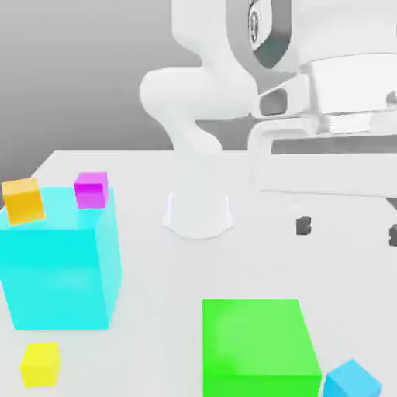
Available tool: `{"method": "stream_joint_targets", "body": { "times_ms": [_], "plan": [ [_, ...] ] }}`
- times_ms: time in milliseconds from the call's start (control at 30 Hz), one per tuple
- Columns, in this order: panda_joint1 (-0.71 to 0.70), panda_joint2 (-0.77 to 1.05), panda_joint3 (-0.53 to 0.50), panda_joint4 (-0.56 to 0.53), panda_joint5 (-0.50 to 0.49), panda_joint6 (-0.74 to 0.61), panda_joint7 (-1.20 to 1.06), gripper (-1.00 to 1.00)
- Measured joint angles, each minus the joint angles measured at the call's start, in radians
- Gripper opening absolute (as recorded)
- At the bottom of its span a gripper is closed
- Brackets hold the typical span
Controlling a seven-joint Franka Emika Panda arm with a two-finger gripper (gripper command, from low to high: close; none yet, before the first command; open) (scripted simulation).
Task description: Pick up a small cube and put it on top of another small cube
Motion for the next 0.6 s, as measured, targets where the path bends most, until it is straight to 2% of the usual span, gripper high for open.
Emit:
{"method": "stream_joint_targets", "body": {
  "times_ms": [300, 433, 467, 600],
  "plan": [
    [0.161, 0.328, -0.068, 0.023, -0.126, 0.081, 0.469, 0.0],
    [0.209, 0.472, -0.117, 0.05, -0.172, 0.178, 0.536, 0.0],
    [0.217, 0.496, -0.126, 0.056, -0.179, 0.197, 0.543, -1.0],
    [0.217, 0.496, -0.126, 0.056, -0.179, 0.199, 0.543, -1.0]
  ]
}}
